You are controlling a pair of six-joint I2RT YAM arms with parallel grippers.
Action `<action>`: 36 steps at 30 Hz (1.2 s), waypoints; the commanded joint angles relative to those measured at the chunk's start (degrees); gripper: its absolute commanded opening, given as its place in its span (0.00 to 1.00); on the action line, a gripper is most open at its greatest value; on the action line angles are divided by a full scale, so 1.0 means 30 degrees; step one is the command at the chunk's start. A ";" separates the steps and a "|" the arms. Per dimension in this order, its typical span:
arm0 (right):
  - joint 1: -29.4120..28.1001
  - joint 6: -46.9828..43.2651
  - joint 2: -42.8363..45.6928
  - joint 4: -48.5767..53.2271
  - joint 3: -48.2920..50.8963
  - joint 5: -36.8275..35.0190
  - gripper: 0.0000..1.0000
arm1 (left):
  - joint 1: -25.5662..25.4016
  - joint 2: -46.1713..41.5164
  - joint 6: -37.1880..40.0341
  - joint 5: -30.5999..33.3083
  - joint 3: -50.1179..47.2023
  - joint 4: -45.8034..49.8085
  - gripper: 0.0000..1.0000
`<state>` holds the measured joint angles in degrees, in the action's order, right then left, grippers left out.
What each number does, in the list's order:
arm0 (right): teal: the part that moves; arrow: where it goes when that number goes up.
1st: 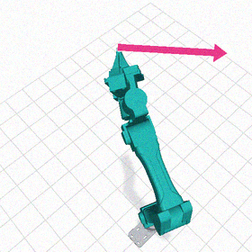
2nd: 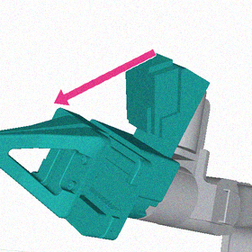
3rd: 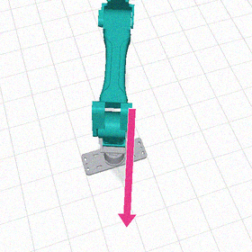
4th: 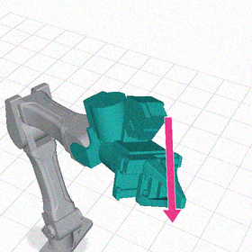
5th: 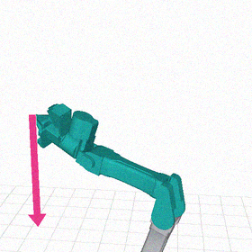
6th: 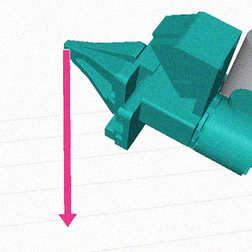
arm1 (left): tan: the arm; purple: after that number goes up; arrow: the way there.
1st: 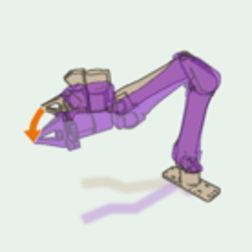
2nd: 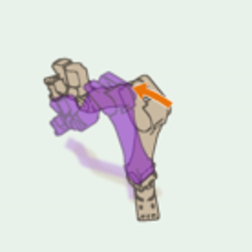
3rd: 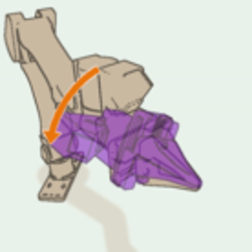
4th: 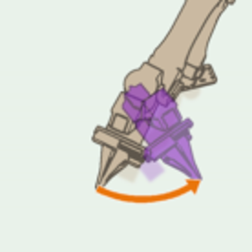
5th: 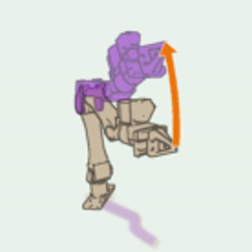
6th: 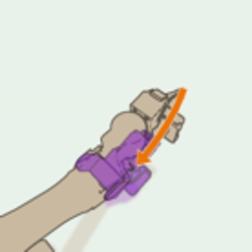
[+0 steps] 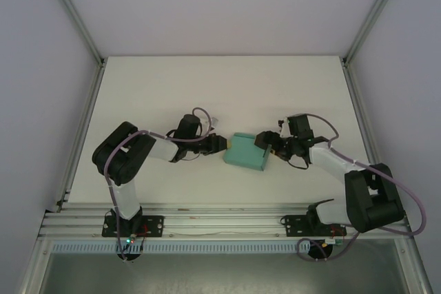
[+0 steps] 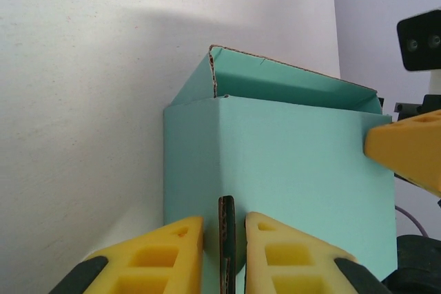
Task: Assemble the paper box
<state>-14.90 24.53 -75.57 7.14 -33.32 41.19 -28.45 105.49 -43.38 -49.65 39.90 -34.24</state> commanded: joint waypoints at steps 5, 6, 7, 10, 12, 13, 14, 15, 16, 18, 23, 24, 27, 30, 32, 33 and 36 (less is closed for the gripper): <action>-0.0071 0.2802 0.0892 -0.3877 0.0542 0.3436 0.65 | 0.0166 0.0368 0.0000 0.1171 -0.0368 0.1449 0.24; -0.0116 0.2188 0.1337 -0.2964 0.0266 0.3015 0.59 | 0.0166 0.0256 0.0037 0.1200 -0.0380 0.1456 0.26; -0.0129 0.1551 0.1706 -0.2075 0.0008 0.2663 0.56 | 0.0166 0.0112 0.0038 0.1253 -0.0391 0.1428 0.27; -0.0262 -0.1227 0.2583 0.0479 -0.0780 0.1323 0.50 | 0.0162 -0.0730 0.0270 0.1495 -0.0223 0.1535 0.45; -0.0422 -0.3809 0.2993 0.1447 -0.1103 0.0190 0.49 | 0.0188 -0.1677 0.0886 0.2004 0.0203 0.2542 0.67; -0.0540 -0.5155 0.3085 0.1504 -0.1185 -0.0488 0.49 | 0.0193 -0.2203 0.1197 0.2366 0.0410 0.3143 0.78; -0.0766 -0.6686 0.3320 0.1388 -0.1161 -0.1464 0.49 | 0.0247 -0.2785 0.1507 0.2762 0.0630 0.3835 0.86; -0.1086 -0.8512 0.3853 0.0871 -0.0937 -0.2619 0.49 | 0.0351 -0.3513 0.1776 0.3186 0.0829 0.4668 0.96; -0.1355 -1.0188 0.4151 0.0054 -0.0583 -0.3574 0.49 | 0.0467 -0.4112 0.1982 0.3548 0.0970 0.5359 1.00; -0.1962 -1.3068 0.4634 -0.2681 0.0656 -0.5050 0.49 | 0.0746 -0.5632 0.2466 0.4475 0.1225 0.7001 1.00; -0.2708 -1.7625 0.3782 -1.0155 0.3103 -0.2916 0.55 | 0.1366 -0.8198 0.3330 0.8270 0.2226 1.0754 1.00; -0.2808 -1.7933 0.3301 -1.0099 0.2704 -0.2825 0.55 | 0.1534 -0.8295 0.3361 0.8234 0.2388 1.0844 1.00; -0.3161 -1.9193 0.1825 -0.9085 0.1735 -0.2714 0.58 | 0.1702 -0.7925 0.3315 0.7682 0.2664 0.9955 1.00; -0.3507 -1.9979 0.0779 -0.9227 0.1600 -0.3559 0.59 | 0.1733 -0.6942 0.3671 0.6585 0.3354 0.9413 1.00; -0.3557 -2.0107 0.0698 -0.9175 0.1593 -0.3677 0.59 | 0.1742 -0.6187 0.3796 0.5619 0.3970 0.9065 1.00; -0.3547 -2.0087 0.0770 -0.9053 0.1585 -0.3605 0.60 | 0.1722 -0.5670 0.3823 0.4908 0.4385 0.8942 1.00; -0.3551 -1.9983 0.1230 -0.8216 0.1526 -0.3677 0.67 | 0.1717 -0.4576 0.4332 0.3208 0.5319 0.8435 1.00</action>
<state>-25.34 -33.23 -73.38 -17.39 -27.29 31.62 -23.24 90.21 -32.84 -34.00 52.64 -7.31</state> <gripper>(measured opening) 0.659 0.997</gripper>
